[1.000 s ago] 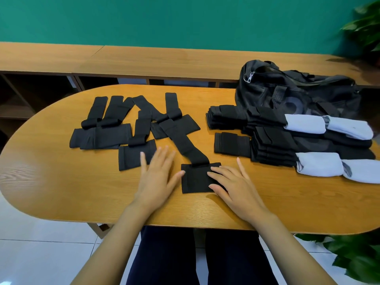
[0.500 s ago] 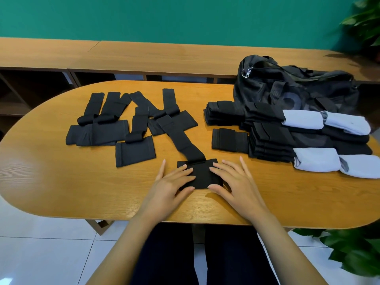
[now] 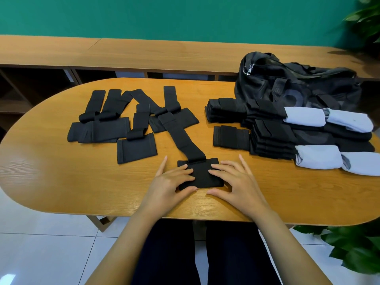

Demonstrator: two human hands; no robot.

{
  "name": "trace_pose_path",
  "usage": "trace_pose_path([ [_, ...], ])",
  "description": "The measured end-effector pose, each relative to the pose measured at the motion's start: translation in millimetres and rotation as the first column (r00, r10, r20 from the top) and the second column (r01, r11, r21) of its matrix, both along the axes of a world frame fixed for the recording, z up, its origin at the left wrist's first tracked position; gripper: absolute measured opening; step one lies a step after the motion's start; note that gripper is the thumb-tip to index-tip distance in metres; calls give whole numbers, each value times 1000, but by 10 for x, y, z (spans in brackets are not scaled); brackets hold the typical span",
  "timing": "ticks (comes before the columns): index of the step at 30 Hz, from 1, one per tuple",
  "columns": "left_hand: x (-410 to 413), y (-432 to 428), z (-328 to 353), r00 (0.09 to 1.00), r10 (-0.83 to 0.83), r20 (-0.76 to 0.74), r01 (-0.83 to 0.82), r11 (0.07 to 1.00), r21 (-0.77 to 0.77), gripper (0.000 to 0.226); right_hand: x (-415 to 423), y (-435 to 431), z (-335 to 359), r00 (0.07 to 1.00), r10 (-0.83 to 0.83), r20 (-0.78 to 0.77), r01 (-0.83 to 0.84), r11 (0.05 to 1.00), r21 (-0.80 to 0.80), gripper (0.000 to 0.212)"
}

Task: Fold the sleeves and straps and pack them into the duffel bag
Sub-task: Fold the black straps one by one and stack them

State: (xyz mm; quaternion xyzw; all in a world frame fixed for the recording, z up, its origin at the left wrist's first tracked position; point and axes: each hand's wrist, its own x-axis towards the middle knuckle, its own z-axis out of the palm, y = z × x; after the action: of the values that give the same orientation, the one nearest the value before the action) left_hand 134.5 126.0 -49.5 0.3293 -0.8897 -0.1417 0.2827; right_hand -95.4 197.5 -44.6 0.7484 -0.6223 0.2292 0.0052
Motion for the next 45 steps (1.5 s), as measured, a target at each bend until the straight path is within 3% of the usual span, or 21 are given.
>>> trace_pose_path([
  [5,6,19,1,1000,13,-27,-13,1000,-24,36,14,11,12,1000,9,-4,-9,1000,-22,63],
  [10,19,57,48,998,15,-53,-15,1000,7,43,7,25,26,1000,2,23,0,995,-98,39],
  [14,97,129,96,997,-9,-71,10,1000,4,48,12,93,65,994,-20,110,38,985,-170,33],
  [18,137,199,134,988,24,-152,-22,1000,11,34,57,119,107,976,-26,215,64,983,-172,32],
  [21,118,236,192,961,125,-246,-107,990,88,22,144,52,169,949,-49,310,98,985,-144,35],
  [27,69,206,282,833,388,-395,-235,894,382,37,348,-214,343,884,-109,454,141,989,-37,35],
  [30,63,130,299,816,456,-355,-294,857,424,41,426,-406,363,891,-143,432,159,987,-1,25],
  [33,75,9,234,815,513,-268,-370,818,440,49,469,-527,332,897,-184,402,155,982,104,29],
  [38,87,-165,162,842,521,-137,-475,838,267,48,454,-628,265,982,-112,155,81,978,190,51],
  [41,60,-256,177,887,461,35,-461,875,148,46,517,-629,260,1000,6,21,-12,953,303,55],
  [45,-58,-467,185,894,392,215,-426,894,138,54,556,-612,238,994,62,-94,-24,931,364,58],
])
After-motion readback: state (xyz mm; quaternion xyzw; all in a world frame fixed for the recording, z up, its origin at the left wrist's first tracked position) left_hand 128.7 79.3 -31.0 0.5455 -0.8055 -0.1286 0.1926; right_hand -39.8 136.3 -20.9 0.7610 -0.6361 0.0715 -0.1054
